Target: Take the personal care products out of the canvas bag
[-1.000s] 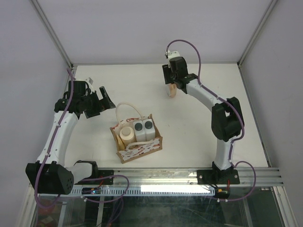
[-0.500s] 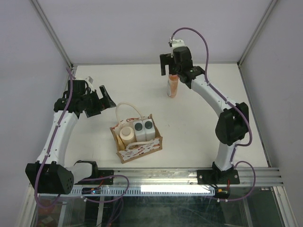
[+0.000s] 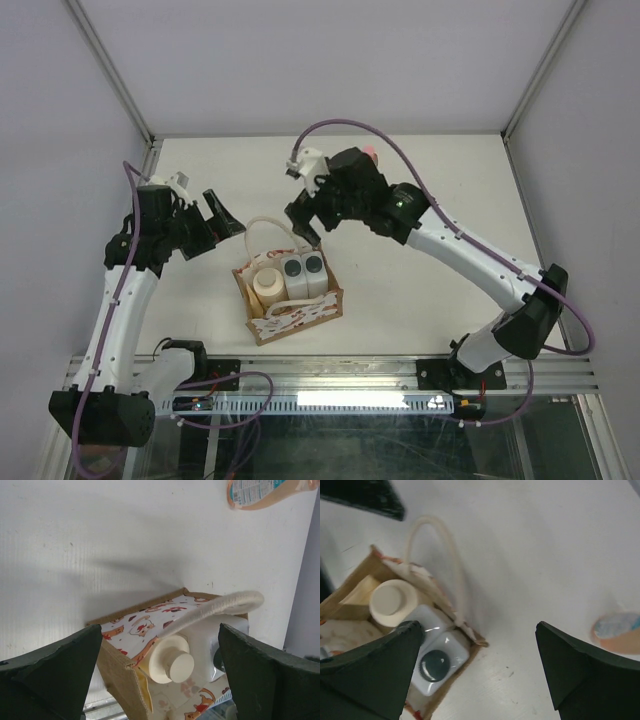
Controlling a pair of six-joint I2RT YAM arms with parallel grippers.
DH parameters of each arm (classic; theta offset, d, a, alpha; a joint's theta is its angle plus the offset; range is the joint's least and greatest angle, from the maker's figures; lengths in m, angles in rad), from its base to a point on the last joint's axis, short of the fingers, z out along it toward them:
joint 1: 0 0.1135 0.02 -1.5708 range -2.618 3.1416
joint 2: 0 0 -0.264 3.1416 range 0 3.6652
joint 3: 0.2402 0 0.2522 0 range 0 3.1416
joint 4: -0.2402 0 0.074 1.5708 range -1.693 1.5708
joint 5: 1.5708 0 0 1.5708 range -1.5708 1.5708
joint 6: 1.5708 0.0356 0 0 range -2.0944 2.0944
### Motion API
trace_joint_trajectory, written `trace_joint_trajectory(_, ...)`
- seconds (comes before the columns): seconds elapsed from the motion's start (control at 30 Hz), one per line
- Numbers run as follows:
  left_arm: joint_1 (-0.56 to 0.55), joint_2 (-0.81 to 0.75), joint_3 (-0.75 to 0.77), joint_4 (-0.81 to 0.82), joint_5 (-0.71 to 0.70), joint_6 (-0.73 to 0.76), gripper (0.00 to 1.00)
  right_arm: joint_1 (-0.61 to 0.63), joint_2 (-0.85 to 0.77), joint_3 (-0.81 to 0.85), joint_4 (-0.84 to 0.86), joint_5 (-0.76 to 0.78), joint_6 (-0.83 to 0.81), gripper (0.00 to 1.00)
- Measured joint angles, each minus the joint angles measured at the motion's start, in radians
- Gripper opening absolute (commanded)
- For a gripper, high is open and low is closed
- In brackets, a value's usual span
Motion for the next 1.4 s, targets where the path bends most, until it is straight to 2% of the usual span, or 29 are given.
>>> trace_joint_trajectory(0.23,0.0,-0.11,-0.058,-0.014,0.008,-0.046,0.99,0.191,0.002,0.014,-0.065,-0.14,-0.143,0.96)
trace_joint_trajectory(0.53,0.0,-0.188,-0.056,-0.097,-0.028,-0.053,0.99,0.262,0.109,0.09,-0.133,-0.247,-0.353,0.96)
trace_joint_trajectory(0.8,0.0,-0.199,0.005,-0.206,-0.131,-0.056,0.99,0.299,0.285,0.212,-0.213,-0.209,-0.441,0.96)
trace_joint_trajectory(0.97,0.0,-0.209,0.072,-0.265,-0.249,-0.056,0.99,0.33,0.358,0.265,-0.232,-0.174,-0.458,0.96)
trace_joint_trajectory(1.17,0.001,-0.195,0.07,-0.337,-0.397,-0.071,0.99,0.344,0.426,0.301,-0.26,-0.091,-0.478,0.97)
trace_joint_trajectory(1.4,0.0,-0.161,0.047,-0.344,-0.457,-0.085,0.99,0.351,0.451,0.301,-0.269,-0.042,-0.489,0.98)
